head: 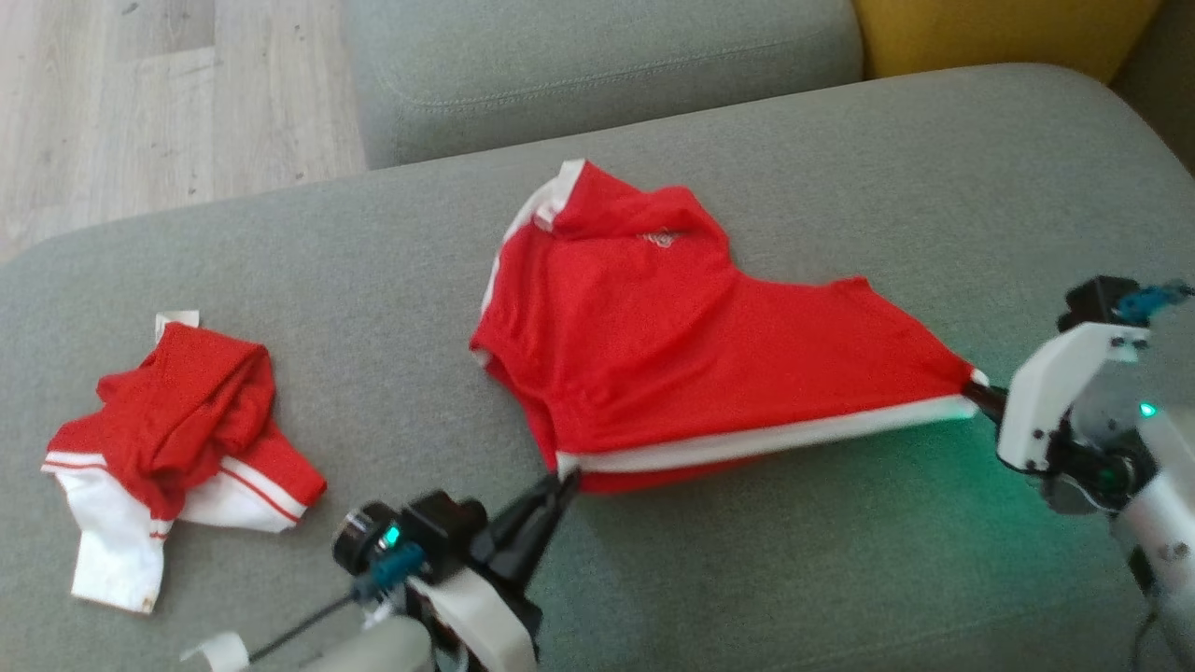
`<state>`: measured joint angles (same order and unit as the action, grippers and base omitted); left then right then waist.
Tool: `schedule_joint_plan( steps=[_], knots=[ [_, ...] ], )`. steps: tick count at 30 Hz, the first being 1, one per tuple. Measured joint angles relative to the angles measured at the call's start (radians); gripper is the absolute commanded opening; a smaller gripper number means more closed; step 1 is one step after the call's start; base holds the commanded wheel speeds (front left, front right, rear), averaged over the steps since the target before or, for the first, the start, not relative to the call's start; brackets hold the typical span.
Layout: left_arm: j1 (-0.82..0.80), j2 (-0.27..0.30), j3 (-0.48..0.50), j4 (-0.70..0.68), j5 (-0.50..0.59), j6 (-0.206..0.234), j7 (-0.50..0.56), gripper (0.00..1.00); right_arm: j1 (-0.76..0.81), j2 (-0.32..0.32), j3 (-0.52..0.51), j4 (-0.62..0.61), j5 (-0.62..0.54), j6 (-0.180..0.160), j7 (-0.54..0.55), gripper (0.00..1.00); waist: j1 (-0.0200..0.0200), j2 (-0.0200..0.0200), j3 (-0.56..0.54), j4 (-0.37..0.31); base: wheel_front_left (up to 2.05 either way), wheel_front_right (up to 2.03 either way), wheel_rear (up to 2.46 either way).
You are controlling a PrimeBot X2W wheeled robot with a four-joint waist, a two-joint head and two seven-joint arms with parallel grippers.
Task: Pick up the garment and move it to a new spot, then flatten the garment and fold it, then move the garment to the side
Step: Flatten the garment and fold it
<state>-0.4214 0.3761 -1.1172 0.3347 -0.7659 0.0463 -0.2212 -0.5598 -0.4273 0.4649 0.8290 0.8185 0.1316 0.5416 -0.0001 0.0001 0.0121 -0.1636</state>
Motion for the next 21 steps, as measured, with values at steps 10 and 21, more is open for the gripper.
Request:
schedule_joint_plan(
  steps=[10, 21],
  knots=[
    [0.028, 0.002, -0.015, -0.096, 0.000, 0.045, 0.010, 0.00, 0.042, -0.035, -0.122, -0.139, -0.005, 0.000, -0.008, 0.00, 0.0001, 0.0000, 0.012, -0.001, 0.00, 0.00, 0.00],
    [-0.089, -0.020, 0.048, -0.107, 0.000, 0.058, 0.003, 0.00, -0.091, 0.034, -0.230, -0.198, -0.115, 0.000, -0.066, 0.00, 0.0003, 0.0000, 0.110, 0.053, 0.00, 0.00, 0.00]
  ],
)
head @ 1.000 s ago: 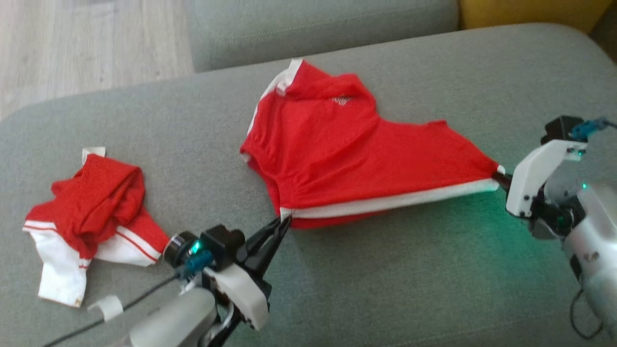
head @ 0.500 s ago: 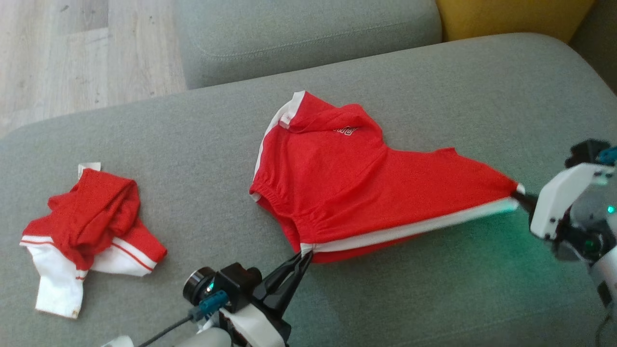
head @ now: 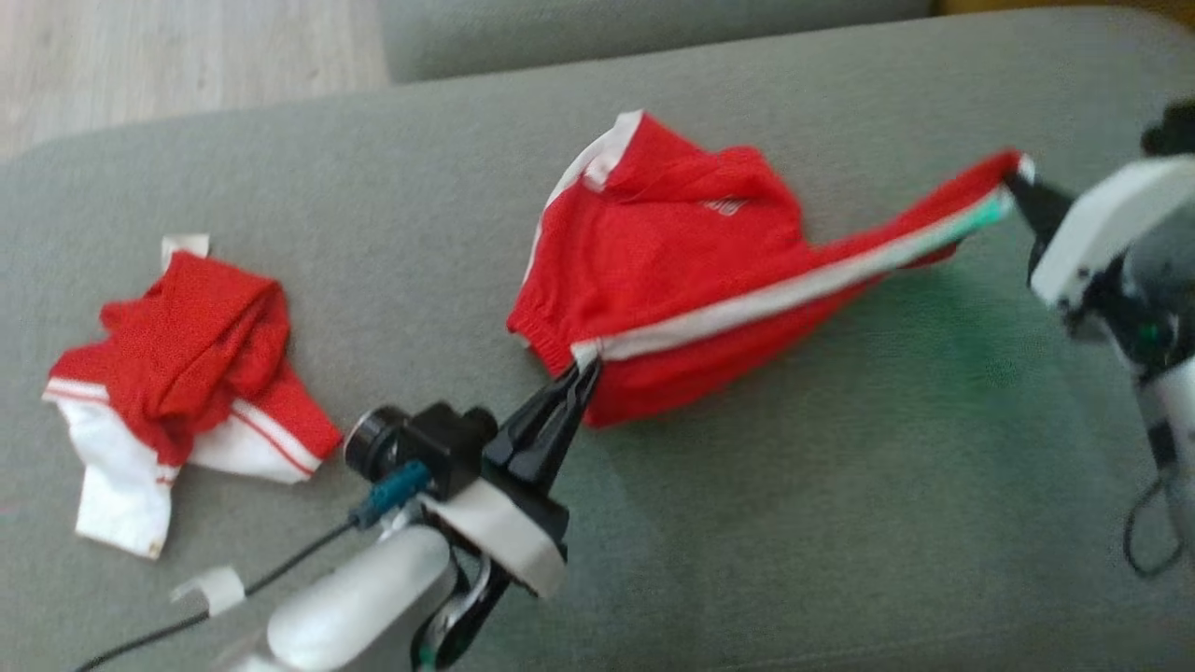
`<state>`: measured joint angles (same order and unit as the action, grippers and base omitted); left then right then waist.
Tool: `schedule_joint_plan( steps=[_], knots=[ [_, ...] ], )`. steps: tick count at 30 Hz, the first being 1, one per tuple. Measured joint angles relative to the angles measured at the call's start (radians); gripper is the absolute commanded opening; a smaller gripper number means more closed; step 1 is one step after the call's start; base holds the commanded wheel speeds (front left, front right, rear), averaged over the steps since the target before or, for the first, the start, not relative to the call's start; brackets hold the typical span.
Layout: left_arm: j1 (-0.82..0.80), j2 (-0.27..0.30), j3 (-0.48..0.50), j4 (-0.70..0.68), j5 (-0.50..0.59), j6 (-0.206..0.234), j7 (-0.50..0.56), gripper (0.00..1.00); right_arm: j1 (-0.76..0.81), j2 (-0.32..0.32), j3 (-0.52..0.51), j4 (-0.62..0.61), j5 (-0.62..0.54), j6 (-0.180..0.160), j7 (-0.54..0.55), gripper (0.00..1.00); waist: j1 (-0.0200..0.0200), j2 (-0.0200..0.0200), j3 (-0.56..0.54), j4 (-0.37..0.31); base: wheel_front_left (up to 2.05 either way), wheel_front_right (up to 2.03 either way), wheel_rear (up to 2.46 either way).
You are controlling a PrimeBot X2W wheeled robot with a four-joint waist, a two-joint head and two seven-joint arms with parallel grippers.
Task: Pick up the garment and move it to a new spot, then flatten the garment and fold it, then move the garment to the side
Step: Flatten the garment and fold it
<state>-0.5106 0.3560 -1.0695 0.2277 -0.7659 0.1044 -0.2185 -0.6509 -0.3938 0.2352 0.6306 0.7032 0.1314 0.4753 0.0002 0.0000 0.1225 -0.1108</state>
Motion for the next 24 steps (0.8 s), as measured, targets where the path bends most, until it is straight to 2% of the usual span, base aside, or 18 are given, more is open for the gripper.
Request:
schedule_joint_plan(
  steps=[8, 14, 24],
  knots=[
    [-0.097, -0.053, 0.010, 0.066, 0.000, -0.027, -0.003, 0.00, -0.188, 0.067, -0.051, 0.111, -0.118, 0.000, -0.038, 0.00, 0.0000, 0.0000, 0.094, 0.091, 0.00, 0.00, 0.00],
    [-0.144, -0.094, 0.022, 0.125, 0.001, -0.053, -0.012, 0.00, -0.300, 0.109, -0.050, 0.224, -0.191, 0.000, -0.079, 0.00, 0.0000, 0.0000, 0.156, 0.166, 0.00, 0.00, 0.00],
    [-0.214, -0.179, 0.036, 0.201, 0.020, -0.088, -0.025, 0.00, -0.446, 0.127, -0.059, 0.418, -0.292, 0.000, -0.177, 0.00, -0.0001, 0.0000, 0.240, 0.275, 0.00, 0.00, 0.00]
  ],
)
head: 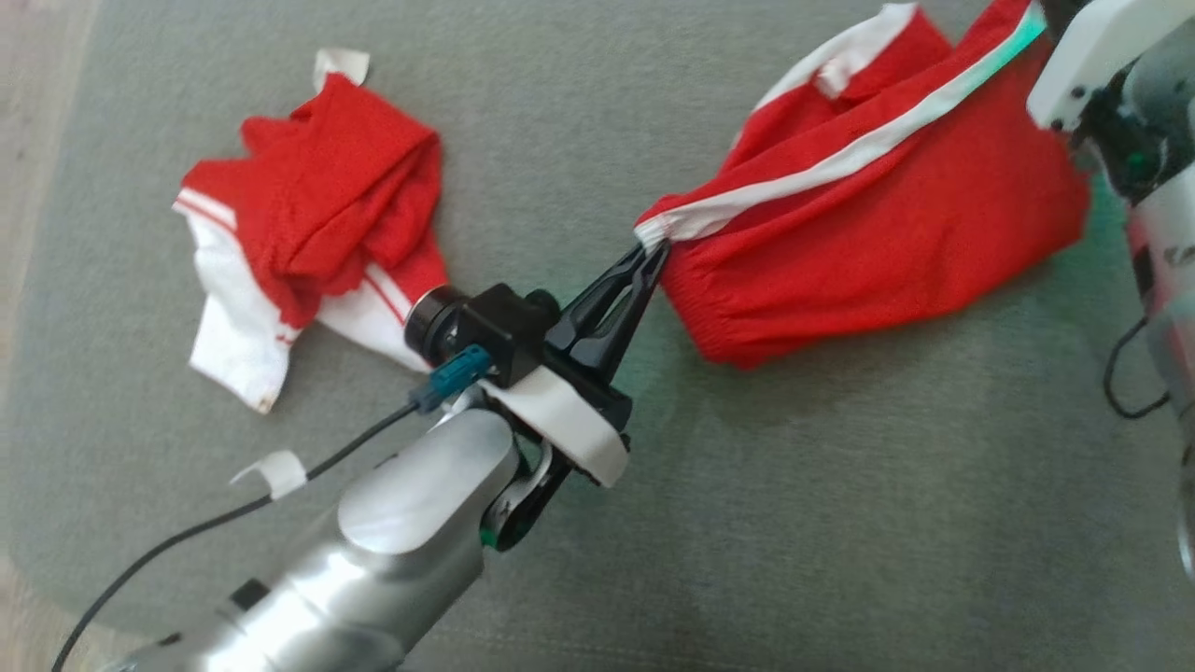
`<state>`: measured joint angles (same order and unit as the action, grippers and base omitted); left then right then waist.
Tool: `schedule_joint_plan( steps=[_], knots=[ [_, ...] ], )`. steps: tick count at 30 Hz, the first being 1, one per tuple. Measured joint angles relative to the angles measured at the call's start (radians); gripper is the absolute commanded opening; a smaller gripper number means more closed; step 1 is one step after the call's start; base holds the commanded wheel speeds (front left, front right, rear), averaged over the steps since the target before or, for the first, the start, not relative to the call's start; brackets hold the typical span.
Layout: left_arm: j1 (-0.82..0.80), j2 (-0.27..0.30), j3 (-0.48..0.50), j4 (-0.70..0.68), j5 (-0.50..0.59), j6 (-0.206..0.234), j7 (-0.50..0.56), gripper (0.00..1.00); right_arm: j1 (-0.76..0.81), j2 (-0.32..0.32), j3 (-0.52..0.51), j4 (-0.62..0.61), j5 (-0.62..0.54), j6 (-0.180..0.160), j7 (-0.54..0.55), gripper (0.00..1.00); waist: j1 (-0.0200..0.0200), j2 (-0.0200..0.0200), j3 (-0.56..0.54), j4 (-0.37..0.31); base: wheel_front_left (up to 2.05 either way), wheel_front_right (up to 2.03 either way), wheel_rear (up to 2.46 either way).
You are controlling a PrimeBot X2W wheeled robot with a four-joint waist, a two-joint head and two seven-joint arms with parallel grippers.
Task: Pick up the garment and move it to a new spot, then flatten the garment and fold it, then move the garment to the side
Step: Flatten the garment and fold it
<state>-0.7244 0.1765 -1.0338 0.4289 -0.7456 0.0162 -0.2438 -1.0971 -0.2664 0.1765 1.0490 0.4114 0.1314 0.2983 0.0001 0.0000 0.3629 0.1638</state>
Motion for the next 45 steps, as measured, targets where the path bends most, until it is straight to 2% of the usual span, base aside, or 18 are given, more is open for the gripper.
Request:
schedule_joint_plan(
  steps=[12, 13, 14, 16, 17, 18, 19, 20, 21, 22, 27, 33, 41, 45],
  knots=[
    [-0.016, -0.057, 0.033, 0.064, 0.035, -0.042, -0.007, 0.00, -0.086, -0.032, -0.036, 0.198, -0.080, 0.000, -0.115, 0.00, -0.0001, 0.0000, 0.038, 0.094, 0.00, 0.00, 0.00],
    [-0.016, -0.061, 0.034, 0.068, 0.040, -0.044, -0.008, 0.00, -0.088, -0.032, -0.040, 0.205, -0.089, 0.000, -0.128, 0.73, -0.0001, 0.0000, 0.037, 0.096, 0.00, 0.00, 0.00],
    [-0.015, -0.065, 0.034, 0.075, 0.043, -0.044, -0.008, 0.00, -0.091, -0.032, -0.048, 0.214, -0.095, 0.000, -0.134, 1.00, -0.0001, 0.0000, 0.037, 0.098, 0.00, 0.00, 0.00],
    [-0.012, -0.067, 0.033, 0.088, 0.043, -0.053, -0.008, 0.00, -0.099, -0.031, -0.056, 0.229, -0.103, 0.000, -0.151, 1.00, -0.0001, 0.0000, 0.035, 0.098, 0.00, 0.00, 0.00],
    [-0.012, -0.067, 0.033, 0.093, 0.046, -0.053, -0.008, 0.14, -0.103, -0.030, -0.061, 0.230, -0.104, 0.000, -0.164, 1.00, -0.0002, 0.0000, 0.035, 0.097, 0.00, 0.00, 0.00],
    [-0.012, -0.067, 0.033, 0.099, 0.051, -0.053, -0.008, 0.34, -0.107, -0.029, -0.066, 0.231, -0.104, 0.000, -0.174, 1.00, -0.0002, 0.0000, 0.034, 0.095, 0.00, 0.00, 0.00],
    [-0.012, -0.068, 0.033, 0.106, 0.053, -0.053, -0.009, 0.59, -0.110, -0.027, -0.068, 0.233, -0.104, 0.000, -0.181, 1.00, -0.0002, 0.0000, 0.033, 0.092, 0.00, 0.00, 0.00],
    [-0.012, -0.069, 0.033, 0.113, 0.053, -0.053, -0.009, 0.79, -0.112, -0.024, -0.069, 0.235, -0.104, 0.000, -0.189, 1.00, -0.0002, 0.0000, 0.031, 0.089, 0.00, 0.00, 0.00],
    [-0.012, -0.069, 0.034, 0.118, 0.053, -0.051, -0.008, 0.93, -0.113, -0.023, -0.070, 0.237, -0.104, 0.000, -0.198, 1.00, -0.0002, 0.0000, 0.028, 0.085, 0.00, 0.00, 0.00],
    [-0.011, -0.069, 0.035, 0.122, 0.053, -0.050, -0.009, 1.00, -0.113, -0.022, -0.070, 0.239, -0.104, 0.000, -0.205, 1.00, -0.0002, 0.0000, 0.024, 0.081, 0.00, 0.00, 0.00],
    [-0.003, -0.064, 0.074, 0.140, 0.060, -0.032, -0.009, 1.00, -0.113, -0.007, -0.082, 0.236, -0.071, 0.000, -0.263, 1.00, -0.0002, 0.0000, -0.004, 0.058, 0.00, 0.00, 0.00],
    [0.014, -0.048, 0.140, 0.118, 0.075, -0.001, -0.009, 1.00, -0.092, 0.026, -0.063, 0.173, 0.003, 0.000, -0.322, 1.00, -0.0002, 0.0000, -0.052, 0.027, 0.00, 0.00, 0.00],
    [0.136, 0.017, 0.334, -0.009, 0.122, 0.078, -0.010, 1.00, 0.088, 0.053, 0.037, -0.001, 0.149, 0.000, -0.406, 1.00, -0.0003, 0.0000, -0.143, -0.048, 0.00, 0.00, 0.00],
    [0.209, 0.038, 0.426, -0.076, 0.165, 0.104, -0.010, 1.00, 0.193, 0.064, 0.083, -0.079, 0.218, 0.000, -0.427, 1.00, -0.0004, 0.0000, -0.188, -0.089, 0.00, 0.00, 0.00]
  ],
)
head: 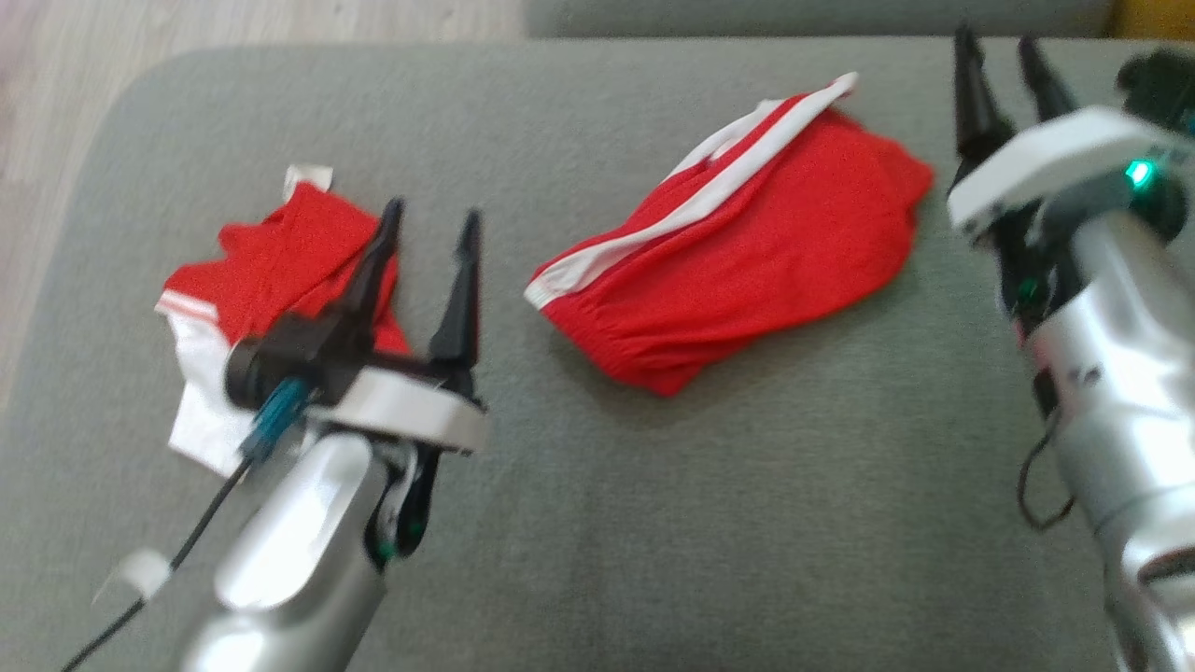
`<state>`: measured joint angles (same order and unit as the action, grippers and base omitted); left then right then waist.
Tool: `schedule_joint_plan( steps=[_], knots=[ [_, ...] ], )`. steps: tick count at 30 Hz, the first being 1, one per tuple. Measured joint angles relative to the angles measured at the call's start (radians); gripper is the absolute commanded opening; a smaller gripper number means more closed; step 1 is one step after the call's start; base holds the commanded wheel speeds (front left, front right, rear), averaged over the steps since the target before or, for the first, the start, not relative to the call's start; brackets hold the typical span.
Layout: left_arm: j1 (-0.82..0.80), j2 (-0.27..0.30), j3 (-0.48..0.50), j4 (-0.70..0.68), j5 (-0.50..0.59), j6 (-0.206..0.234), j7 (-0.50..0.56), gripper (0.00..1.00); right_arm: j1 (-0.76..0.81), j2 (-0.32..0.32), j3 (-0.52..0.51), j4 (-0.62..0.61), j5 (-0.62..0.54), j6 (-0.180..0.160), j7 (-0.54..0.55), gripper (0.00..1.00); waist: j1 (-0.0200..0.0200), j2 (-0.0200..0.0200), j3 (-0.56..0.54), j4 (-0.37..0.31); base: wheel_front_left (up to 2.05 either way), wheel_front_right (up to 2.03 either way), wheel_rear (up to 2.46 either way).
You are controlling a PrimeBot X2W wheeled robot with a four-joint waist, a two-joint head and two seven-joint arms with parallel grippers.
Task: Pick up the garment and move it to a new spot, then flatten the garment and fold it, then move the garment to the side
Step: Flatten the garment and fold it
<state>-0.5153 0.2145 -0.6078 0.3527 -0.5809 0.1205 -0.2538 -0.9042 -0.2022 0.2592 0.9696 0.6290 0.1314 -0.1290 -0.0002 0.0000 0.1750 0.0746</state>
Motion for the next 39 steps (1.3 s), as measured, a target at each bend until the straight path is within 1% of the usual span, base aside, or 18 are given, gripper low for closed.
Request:
schedule_joint_plan(
  steps=[5, 9, 12, 14, 17, 19, 22, 25, 27, 32, 35, 39],
  knots=[
    [0.118, 0.014, 0.079, -0.045, 0.047, 0.008, 0.000, 1.00, 0.114, 0.001, 0.051, -0.067, 0.049, 0.000, -0.015, 1.00, 0.0001, 0.0000, -0.052, -0.044, 0.00, 0.00, 0.00],
    [0.200, 0.023, 0.133, -0.078, 0.097, 0.013, 0.000, 1.00, 0.212, 0.002, 0.068, -0.124, 0.071, 0.000, -0.050, 1.00, 0.0000, 0.0000, -0.094, -0.065, 0.00, 0.00, 0.00],
    [0.269, 0.022, 0.152, -0.102, 0.152, 0.025, 0.000, 1.00, 0.306, 0.010, 0.064, -0.166, 0.078, 0.000, -0.082, 1.00, 0.0000, 0.0000, -0.117, -0.074, 0.00, 0.00, 0.00],
    [0.317, 0.014, 0.162, -0.111, 0.170, 0.030, 0.000, 1.00, 0.381, 0.023, 0.059, -0.193, 0.074, 0.000, -0.095, 1.00, 0.0000, 0.0000, -0.125, -0.078, 0.00, 0.00, 0.00],
    [0.374, -0.005, 0.188, -0.120, 0.190, 0.029, 0.000, 1.00, 0.477, 0.045, 0.039, -0.223, 0.051, 0.000, -0.101, 1.00, 0.0001, 0.0000, -0.122, -0.078, 0.00, 0.00, 0.00],
    [0.384, -0.008, 0.195, -0.129, 0.203, 0.023, 0.000, 1.00, 0.509, 0.050, 0.011, -0.245, 0.039, 0.000, -0.102, 1.00, 0.0001, 0.0000, -0.113, -0.075, 0.00, 0.00, 0.00],
    [0.378, -0.021, 0.212, -0.134, 0.220, 0.003, 0.000, 1.00, 0.504, 0.051, -0.019, -0.271, 0.006, 0.000, -0.107, 1.00, 0.0002, 0.0000, -0.091, -0.067, 0.00, 0.00, 0.00],
    [0.374, -0.039, 0.217, -0.134, 0.233, -0.012, 0.000, 1.00, 0.476, 0.055, -0.075, -0.271, -0.024, 0.000, -0.071, 1.00, 0.0003, 0.0000, -0.058, -0.054, 0.00, 0.00, 0.00],
    [0.360, -0.050, 0.217, -0.132, 0.243, -0.026, 0.000, 1.00, 0.436, 0.062, -0.124, -0.245, -0.032, 0.000, -0.036, 1.00, 0.0003, 0.0000, -0.031, -0.042, 0.00, 0.00, 0.00],
    [0.284, -0.090, 0.218, -0.113, 0.264, -0.060, 0.000, 1.00, 0.290, 0.071, -0.242, -0.137, -0.045, 0.000, 0.059, 1.00, 0.0005, 0.0000, 0.039, 0.003, 0.00, 0.00, 0.00],
    [0.254, -0.109, 0.220, -0.096, 0.274, -0.073, 0.000, 1.00, 0.200, 0.071, -0.303, -0.057, -0.054, 0.000, 0.090, 1.00, 0.0006, 0.0000, 0.074, 0.042, 0.00, 0.00, 0.00],
    [0.249, -0.128, 0.225, -0.082, 0.283, -0.091, 0.000, 1.00, 0.106, 0.064, -0.357, 0.068, -0.080, 0.000, 0.132, 1.00, 0.0006, 0.0000, 0.110, 0.094, 0.00, 0.00, 0.00]
  ],
)
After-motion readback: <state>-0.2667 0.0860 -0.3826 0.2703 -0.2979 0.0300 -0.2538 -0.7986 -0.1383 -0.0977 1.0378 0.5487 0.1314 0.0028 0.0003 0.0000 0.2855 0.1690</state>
